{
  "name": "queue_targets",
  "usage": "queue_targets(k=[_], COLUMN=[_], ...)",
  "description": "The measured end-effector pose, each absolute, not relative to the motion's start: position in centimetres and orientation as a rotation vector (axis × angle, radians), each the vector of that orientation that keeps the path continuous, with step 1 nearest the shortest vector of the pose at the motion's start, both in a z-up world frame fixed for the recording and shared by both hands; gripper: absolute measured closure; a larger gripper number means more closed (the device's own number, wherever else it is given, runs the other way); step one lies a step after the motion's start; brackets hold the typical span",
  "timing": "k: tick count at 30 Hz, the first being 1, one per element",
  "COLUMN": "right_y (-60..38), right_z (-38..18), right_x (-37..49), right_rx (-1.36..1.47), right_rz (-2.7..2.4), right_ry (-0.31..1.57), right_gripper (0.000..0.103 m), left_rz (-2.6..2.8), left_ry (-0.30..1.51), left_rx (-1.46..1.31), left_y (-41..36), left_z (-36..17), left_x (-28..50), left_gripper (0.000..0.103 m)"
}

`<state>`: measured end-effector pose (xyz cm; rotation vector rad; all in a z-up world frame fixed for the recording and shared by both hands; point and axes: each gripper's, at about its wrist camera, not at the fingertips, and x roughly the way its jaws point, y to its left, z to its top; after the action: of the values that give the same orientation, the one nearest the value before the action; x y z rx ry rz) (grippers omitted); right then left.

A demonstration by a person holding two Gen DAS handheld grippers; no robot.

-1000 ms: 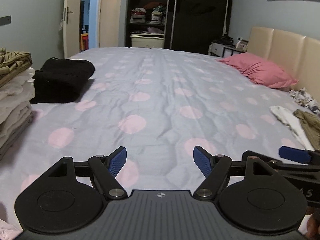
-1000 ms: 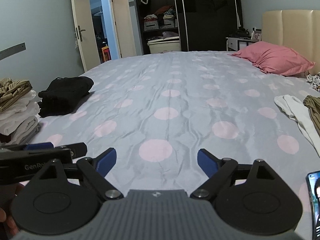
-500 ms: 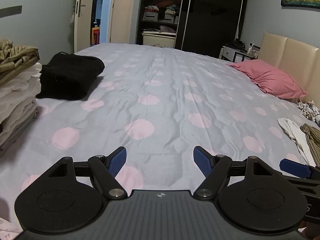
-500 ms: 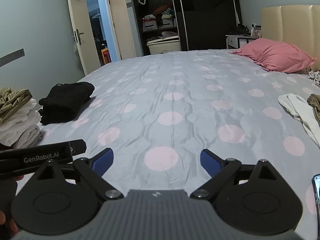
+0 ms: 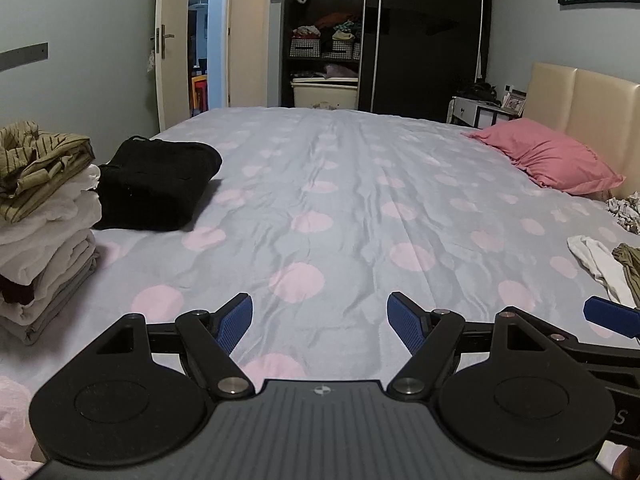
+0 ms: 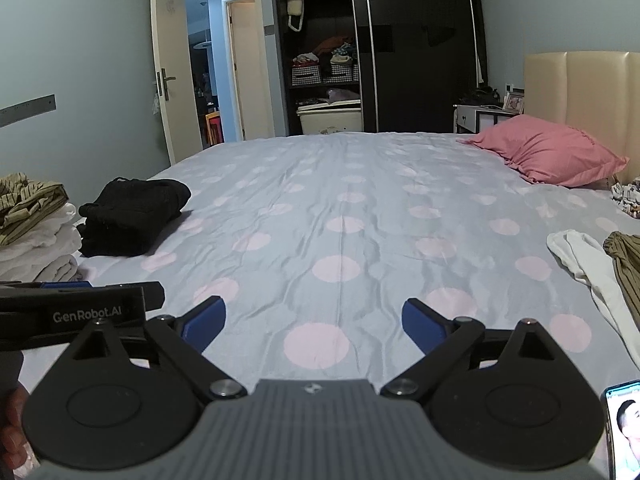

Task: Fold clothes

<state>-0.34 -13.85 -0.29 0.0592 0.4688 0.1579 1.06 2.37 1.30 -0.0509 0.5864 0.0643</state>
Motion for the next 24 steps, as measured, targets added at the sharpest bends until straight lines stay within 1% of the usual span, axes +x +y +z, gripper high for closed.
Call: queue_targets(k=[4, 12, 24], right_y=[-14.19, -14.33, -14.16], right_z=[-0.24, -0.14, -0.35], right_x=[-0.48, -0.57, -0.25], right_rx=[0.068, 0.061, 0.067], right_rz=[0.157, 0.137, 0.147], right_ry=[0.464, 0.455, 0.475], right_gripper=[0.007, 0.007, 0.007], left_rz=[0.061, 0.039, 0.057], left_ry=[0.610, 0.579, 0.605], left_rx=[-0.075, -0.075, -0.086], left_y=[2.65, 2.27, 2.55], left_z=[1.13, 1.34, 0.99], left_x=[1.13, 0.94, 1.18], left_gripper=[0.029, 0.029, 0.030])
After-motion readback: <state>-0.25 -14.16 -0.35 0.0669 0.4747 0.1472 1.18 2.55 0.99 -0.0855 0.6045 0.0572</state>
